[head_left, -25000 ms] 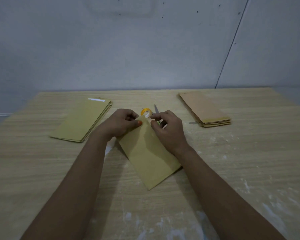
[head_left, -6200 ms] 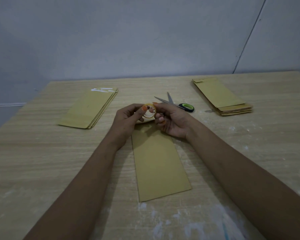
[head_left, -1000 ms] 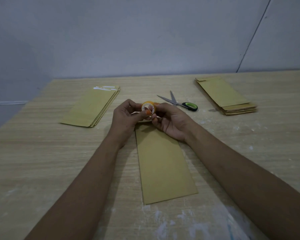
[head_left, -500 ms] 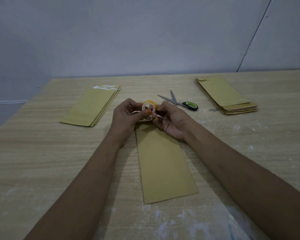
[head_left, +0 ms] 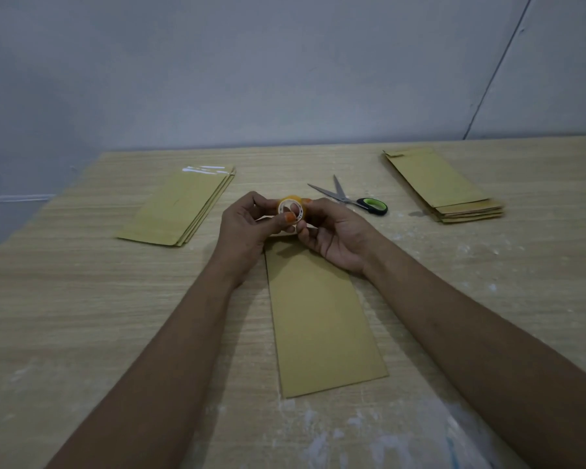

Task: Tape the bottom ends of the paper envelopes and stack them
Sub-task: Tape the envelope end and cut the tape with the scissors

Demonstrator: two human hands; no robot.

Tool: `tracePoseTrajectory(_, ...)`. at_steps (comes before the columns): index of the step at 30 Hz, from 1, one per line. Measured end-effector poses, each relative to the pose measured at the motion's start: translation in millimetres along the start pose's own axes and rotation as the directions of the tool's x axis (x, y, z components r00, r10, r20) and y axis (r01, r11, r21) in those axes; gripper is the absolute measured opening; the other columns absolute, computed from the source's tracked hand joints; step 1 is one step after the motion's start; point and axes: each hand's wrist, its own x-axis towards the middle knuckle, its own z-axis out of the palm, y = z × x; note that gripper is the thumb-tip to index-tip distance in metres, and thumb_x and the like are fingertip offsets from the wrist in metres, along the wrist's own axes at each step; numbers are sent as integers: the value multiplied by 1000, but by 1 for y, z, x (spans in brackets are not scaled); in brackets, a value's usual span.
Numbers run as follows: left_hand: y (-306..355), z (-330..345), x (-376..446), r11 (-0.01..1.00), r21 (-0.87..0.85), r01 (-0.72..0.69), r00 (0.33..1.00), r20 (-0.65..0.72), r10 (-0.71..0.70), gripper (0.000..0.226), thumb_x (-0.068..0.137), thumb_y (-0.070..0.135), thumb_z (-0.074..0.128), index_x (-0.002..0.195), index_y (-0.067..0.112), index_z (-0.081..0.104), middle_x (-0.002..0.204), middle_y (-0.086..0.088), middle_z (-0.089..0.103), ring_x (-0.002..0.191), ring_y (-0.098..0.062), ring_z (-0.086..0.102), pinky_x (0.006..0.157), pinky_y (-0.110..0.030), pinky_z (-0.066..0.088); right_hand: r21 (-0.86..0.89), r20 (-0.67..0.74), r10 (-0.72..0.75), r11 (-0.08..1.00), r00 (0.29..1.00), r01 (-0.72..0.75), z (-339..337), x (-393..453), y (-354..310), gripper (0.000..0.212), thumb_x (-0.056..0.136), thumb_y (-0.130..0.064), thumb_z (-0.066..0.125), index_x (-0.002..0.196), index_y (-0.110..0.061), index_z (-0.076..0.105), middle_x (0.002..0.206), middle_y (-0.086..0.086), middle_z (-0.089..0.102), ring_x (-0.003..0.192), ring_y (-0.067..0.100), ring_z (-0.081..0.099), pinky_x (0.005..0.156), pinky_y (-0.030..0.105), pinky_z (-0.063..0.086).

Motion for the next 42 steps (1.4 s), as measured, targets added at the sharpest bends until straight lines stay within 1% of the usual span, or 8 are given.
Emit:
tracePoseTrajectory(10,-7,-6,5,999,53,-7,1000,-26,8,28,72,-10,75,77,7,53,85,-13,73,68,-20,70,68,-29,57,-26,-75,10,1000,997,-12,4,-1,-4,14,92,-4,48,87,3,59,77,14,66,53,15,59,51,19,52)
tracePoseTrajectory(15,-8,-6,6,999,44,-6,1000,-19,6,26,78,-13,70,79,6,52,80,-6,75,61,-17,69,65,-25,56,-65,-151,-38,997,988,29,9,1,2,15,90,3,46,86,4,61,72,13,62,48,11,57,47,16,50)
tracePoseTrajectory(20,-11,-7,8,998,62,25,999,-44,-22,9,88,1,68,90,5,60,78,-6,74,61,-15,67,67,-26,56,-33,-57,-5,999,998,3,2,-3,-6,18,94,-9,48,90,0,63,69,7,66,55,11,62,49,16,51)
tracePoseTrajectory(23,-14,-11,13,997,48,63,996,-66,-59,4,94,11,64,94,9,61,82,-10,72,64,-19,68,67,-30,57,-178,-40,-96,980,995,88,6,-5,-2,13,96,-4,52,93,-2,65,69,5,71,53,7,65,47,13,48)
tracePoseTrajectory(26,-16,-13,15,996,43,80,994,-73,-77,9,96,12,62,104,9,64,83,-12,72,65,-19,69,67,-29,55,-370,-49,-282,896,958,245,13,-1,10,13,92,1,60,104,-2,64,64,1,69,50,7,61,43,16,43)
tracePoseTrajectory(30,-15,-10,13,997,33,63,996,-70,-60,18,98,8,58,112,5,67,83,-5,73,65,-15,68,68,-26,56,-560,-12,-474,732,880,387,12,0,16,31,91,-6,67,121,-13,64,85,7,68,58,11,61,51,22,47)
tracePoseTrajectory(36,-16,-11,13,997,34,74,996,-58,-72,20,97,13,60,112,2,69,87,-8,74,73,-20,69,74,-30,57,-530,2,-548,709,837,466,11,-4,13,24,90,0,65,114,2,67,85,13,72,63,13,68,58,20,54)
tracePoseTrajectory(42,-16,-13,14,995,43,91,993,-78,-87,15,95,18,64,103,12,74,88,-8,73,79,-23,65,78,-35,53,-527,18,-623,659,782,537,14,-1,18,10,92,0,64,100,1,68,81,18,72,61,19,70,56,24,57)
